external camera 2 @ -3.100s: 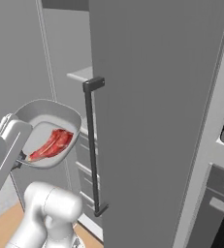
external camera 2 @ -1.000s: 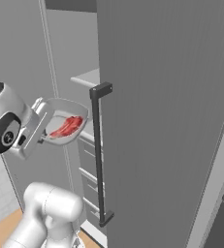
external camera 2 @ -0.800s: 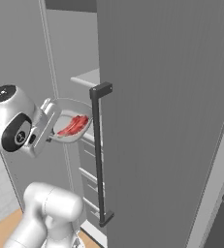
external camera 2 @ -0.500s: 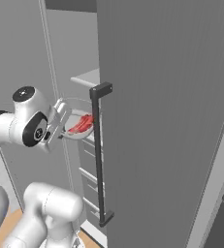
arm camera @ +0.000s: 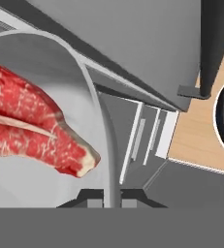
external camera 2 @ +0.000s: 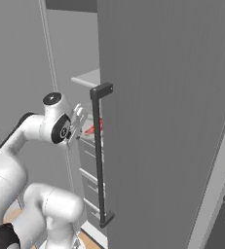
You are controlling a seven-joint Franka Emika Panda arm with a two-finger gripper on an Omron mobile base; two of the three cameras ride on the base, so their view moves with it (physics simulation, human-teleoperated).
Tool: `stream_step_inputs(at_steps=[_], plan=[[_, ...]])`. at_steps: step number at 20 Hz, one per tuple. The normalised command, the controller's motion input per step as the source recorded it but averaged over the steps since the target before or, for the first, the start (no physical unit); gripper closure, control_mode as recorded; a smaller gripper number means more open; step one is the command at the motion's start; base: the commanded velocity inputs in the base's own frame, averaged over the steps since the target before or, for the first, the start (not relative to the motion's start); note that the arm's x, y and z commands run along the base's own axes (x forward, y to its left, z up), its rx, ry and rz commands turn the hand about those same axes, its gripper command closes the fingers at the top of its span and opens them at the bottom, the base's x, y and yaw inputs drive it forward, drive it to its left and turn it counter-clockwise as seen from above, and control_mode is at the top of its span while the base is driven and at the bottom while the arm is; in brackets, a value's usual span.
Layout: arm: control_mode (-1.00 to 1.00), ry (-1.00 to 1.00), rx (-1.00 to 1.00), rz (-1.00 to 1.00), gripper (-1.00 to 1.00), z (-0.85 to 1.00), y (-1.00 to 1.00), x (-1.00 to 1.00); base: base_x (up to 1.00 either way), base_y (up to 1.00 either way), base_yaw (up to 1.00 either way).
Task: Take the meat container that has the steak and place it on the second highest rack of the freezer. Then take the vegetable container that has the mushrooms and place it on the highest rack of the freezer.
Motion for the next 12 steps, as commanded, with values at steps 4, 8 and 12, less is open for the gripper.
stream_step_inputs(at_steps=[4, 8, 12], plan=[[-1.0, 0.07, -0.04, 0.0, 1.0, -0.62, -0.06, 0.92, 0.0, 0.0, 0.0], [-1.0, 0.07, -0.02, 0.0, 1.0, -0.49, -0.04, 1.0, 0.0, 0.0, 0.0], [-1.0, 0.01, 0.0, 0.0, 1.0, -0.22, -0.16, 0.92, 0.0, 0.0, 0.0]])
